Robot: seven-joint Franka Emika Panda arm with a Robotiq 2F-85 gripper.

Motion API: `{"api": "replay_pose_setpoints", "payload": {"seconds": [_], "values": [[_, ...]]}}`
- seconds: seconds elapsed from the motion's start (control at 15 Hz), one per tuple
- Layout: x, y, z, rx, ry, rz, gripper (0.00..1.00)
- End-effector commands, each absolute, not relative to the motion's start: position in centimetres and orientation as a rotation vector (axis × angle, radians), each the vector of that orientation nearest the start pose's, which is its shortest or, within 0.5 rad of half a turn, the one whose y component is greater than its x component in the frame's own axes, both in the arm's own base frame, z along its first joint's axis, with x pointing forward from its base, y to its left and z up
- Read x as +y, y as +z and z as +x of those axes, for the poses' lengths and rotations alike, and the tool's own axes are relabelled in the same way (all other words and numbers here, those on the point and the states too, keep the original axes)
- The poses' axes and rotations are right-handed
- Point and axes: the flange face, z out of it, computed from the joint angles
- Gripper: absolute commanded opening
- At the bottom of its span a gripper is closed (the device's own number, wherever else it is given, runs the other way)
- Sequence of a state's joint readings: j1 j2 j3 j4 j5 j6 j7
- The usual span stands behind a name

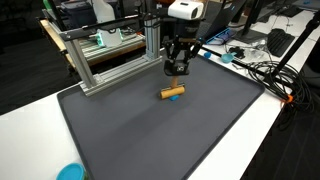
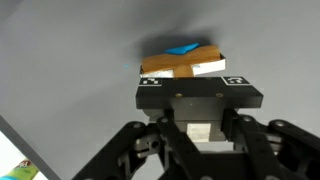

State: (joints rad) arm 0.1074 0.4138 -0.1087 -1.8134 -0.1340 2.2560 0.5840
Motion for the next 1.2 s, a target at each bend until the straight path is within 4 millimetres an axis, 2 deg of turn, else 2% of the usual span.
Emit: {"api": "replay_pose_setpoints", "payload": {"seconds": [0.0,0.4,0.73,1.0,1.13], "values": [[-3.1,29.0,64.8,0.917,-0.178,-3.191,0.22],[-4.8,29.8,64.9,1.057,-0.253,-3.119,0.22],[-6.7,29.3,65.3,1.112,-0.338,-3.072,0.22],[-6.1,30.0,65.1,1.062,-0.366,-3.048,0.22],[-5.3,29.9,64.4,0.996,-0.271,-3.068,0.22]]}}
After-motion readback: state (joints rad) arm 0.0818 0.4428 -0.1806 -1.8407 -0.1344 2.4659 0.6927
